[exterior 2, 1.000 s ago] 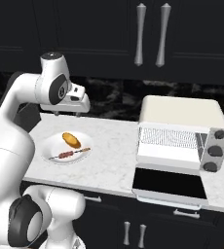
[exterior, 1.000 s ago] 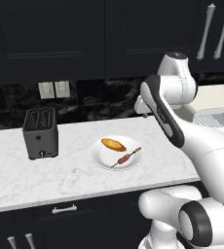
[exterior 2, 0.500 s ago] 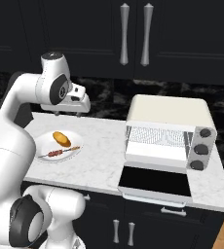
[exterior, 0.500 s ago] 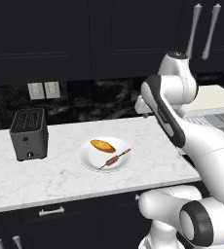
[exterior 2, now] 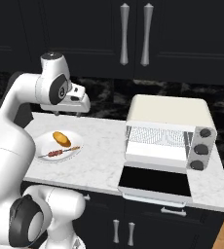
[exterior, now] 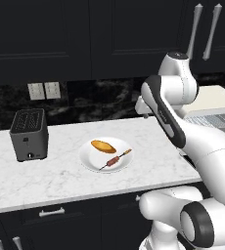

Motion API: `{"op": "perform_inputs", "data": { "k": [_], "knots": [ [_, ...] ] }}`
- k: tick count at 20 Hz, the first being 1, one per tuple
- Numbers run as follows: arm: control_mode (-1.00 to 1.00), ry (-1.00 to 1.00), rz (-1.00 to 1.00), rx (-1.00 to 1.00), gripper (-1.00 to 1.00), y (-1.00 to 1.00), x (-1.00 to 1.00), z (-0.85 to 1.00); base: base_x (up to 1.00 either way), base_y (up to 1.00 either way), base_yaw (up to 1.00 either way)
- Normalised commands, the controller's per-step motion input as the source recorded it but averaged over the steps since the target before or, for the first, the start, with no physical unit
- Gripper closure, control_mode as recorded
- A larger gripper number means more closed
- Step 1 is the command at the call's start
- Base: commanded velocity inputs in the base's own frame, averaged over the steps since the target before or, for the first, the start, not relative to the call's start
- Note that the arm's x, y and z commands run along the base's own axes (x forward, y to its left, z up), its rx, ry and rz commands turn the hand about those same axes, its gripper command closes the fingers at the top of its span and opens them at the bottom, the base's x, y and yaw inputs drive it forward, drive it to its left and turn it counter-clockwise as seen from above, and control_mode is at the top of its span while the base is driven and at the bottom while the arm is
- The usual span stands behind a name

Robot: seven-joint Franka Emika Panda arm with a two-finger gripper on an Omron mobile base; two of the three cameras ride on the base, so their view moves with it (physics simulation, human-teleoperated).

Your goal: Pick up the kebab skewer and baguette bread, and place them inside the toaster oven. Close the toaster oven door and start by setting the timer.

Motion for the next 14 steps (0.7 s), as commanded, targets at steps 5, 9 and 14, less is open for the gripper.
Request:
{"op": "perform_inputs", "data": {
  "k": [5,9,14],
  "knots": [
    [1.0,0.0,0.0,0.0,-1.0,0.0,0.0,0.0,0.0,0.0,0.0],
    [1.0,0.0,0.0,0.0,-1.0,0.0,0.0,0.0,0.0,0.0,0.0],
    [-1.0,0.0,0.0,0.0,-1.0,0.0,0.0,0.0,0.0,0.0,0.0]
  ]
}}
